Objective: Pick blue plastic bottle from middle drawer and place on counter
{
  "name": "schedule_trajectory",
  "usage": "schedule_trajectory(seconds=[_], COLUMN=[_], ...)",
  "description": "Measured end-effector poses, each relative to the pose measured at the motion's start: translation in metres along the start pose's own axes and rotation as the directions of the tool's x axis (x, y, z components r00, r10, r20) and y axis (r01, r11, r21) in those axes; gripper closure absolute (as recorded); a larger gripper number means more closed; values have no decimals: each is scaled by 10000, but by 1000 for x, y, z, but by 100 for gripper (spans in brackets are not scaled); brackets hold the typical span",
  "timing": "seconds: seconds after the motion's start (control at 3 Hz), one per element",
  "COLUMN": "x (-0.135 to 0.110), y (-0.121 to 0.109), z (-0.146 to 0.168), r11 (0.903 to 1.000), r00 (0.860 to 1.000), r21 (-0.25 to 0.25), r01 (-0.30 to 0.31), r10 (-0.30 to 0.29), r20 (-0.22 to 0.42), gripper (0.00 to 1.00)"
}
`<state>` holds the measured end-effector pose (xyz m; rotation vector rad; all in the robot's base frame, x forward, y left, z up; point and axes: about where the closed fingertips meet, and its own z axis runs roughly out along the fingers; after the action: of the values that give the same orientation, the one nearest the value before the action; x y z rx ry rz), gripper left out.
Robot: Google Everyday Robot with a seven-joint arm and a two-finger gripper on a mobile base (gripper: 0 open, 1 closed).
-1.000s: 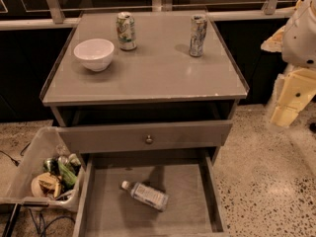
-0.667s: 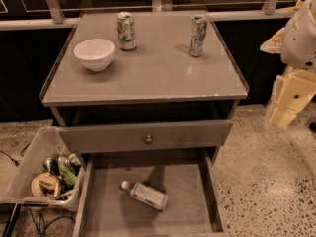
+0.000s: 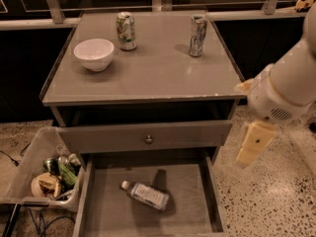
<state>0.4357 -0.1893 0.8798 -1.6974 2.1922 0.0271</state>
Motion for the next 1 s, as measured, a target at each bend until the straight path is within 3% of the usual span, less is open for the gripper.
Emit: schedule_trajectory(seconds=[0.33, 0.67, 1.0], x=[7, 7, -1], y=[11, 12, 22], z=[82, 81, 108], r11=[9997, 9997, 9963], r00=[9993, 9994, 9974], r21=[-235, -249, -859], r01=[0, 5, -5], r10=[9, 4, 67], r20=[366, 354, 720], gripper=[0, 0, 0])
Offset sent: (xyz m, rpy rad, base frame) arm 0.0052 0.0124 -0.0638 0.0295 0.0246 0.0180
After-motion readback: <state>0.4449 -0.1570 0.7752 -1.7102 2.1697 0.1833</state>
